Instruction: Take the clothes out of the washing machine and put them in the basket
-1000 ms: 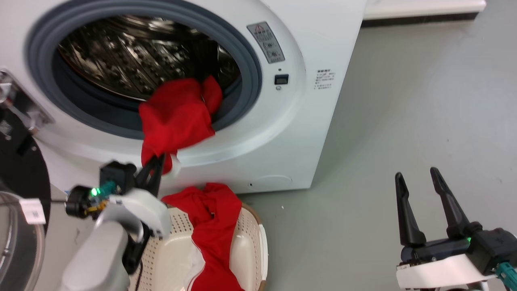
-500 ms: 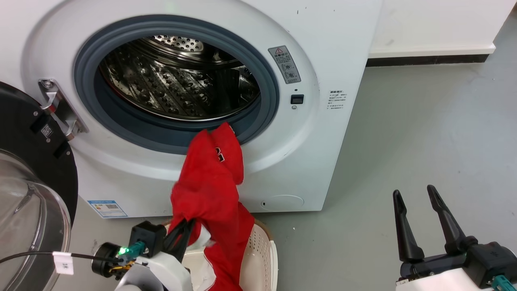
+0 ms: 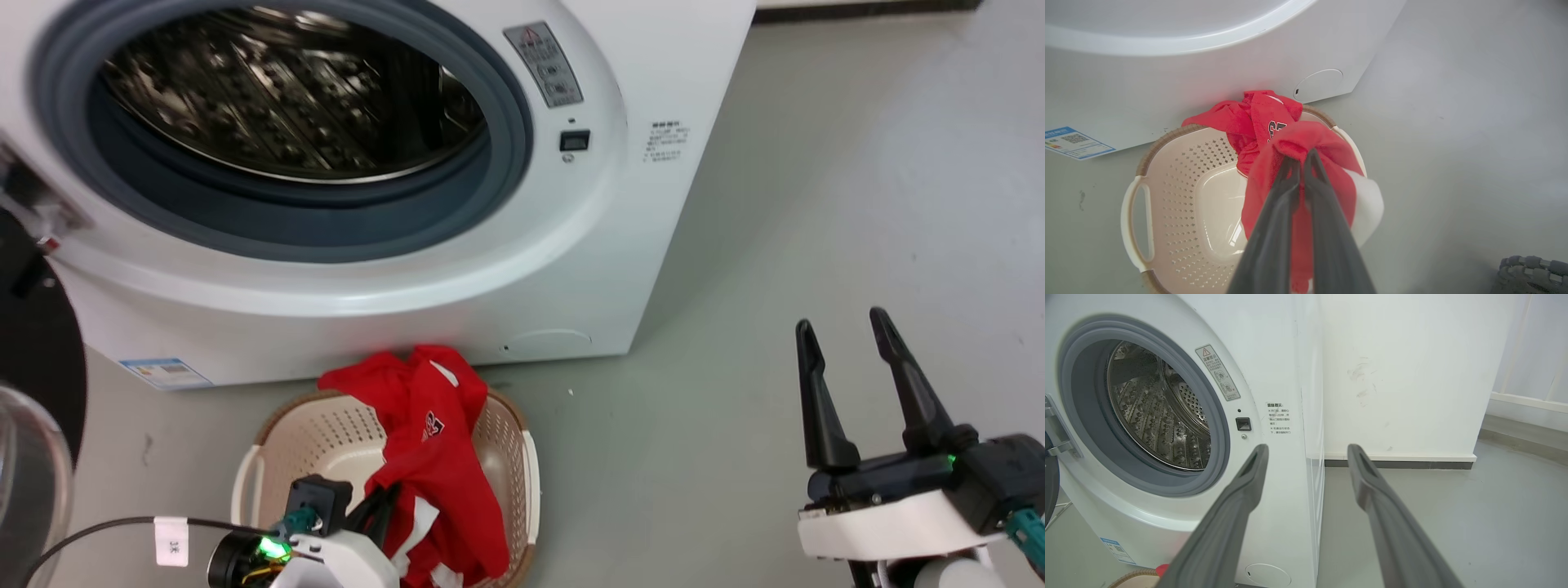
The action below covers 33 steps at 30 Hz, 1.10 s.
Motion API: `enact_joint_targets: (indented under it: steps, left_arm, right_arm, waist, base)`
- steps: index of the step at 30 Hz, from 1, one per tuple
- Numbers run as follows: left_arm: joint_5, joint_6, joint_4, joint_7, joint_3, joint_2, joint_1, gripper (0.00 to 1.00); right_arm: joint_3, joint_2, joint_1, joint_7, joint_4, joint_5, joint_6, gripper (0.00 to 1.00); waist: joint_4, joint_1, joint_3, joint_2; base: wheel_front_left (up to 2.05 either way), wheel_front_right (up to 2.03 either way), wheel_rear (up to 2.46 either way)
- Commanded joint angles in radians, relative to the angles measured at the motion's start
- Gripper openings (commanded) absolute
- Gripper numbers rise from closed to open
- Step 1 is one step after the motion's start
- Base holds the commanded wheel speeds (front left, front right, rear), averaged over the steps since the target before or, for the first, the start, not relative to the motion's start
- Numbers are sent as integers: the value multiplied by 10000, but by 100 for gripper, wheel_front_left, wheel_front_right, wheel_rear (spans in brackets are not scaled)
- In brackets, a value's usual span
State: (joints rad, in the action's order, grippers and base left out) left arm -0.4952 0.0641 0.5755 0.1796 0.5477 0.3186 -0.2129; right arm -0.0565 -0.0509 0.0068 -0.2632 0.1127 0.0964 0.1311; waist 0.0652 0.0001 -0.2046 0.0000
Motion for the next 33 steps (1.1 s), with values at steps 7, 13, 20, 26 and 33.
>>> enact_joint_targets:
  steps: [7, 13, 20, 26, 33]
  left_arm:
    - [-220, 250, 2459, 466, -189, -536, -1435, 0]
    - [-393, 381, 4437, 627, -309, -861, -2562, 0]
    - [-478, 493, 6148, 498, -245, -1064, -3853, 0]
    - [-612, 477, 6759, 456, -307, -1169, -4683, 0]
    - [-519, 241, 7004, 506, -180, -1186, -4964, 100]
  right_arm:
    - [4, 13, -810, -24, 206, 91, -7, 100]
    - [120, 13, -1350, -24, 352, 194, -7, 100]
    - [314, 13, -1901, -24, 565, 273, -7, 100]
    - [445, 11, -2274, -23, 649, 376, -7, 100]
    - [461, 11, -2390, -23, 569, 428, -7, 100]
  waist:
    - [660, -1, -1656, 0]
    - [964, -1, -2700, 0]
    - [1023, -1, -3932, 0]
    - [989, -1, -4731, 0]
    - [1000, -1, -4860, 0]
  base:
    - [0, 0, 0]
    - [0, 0, 0]
    - [0, 0, 0]
    - [0, 0, 0]
    - [0, 0, 0]
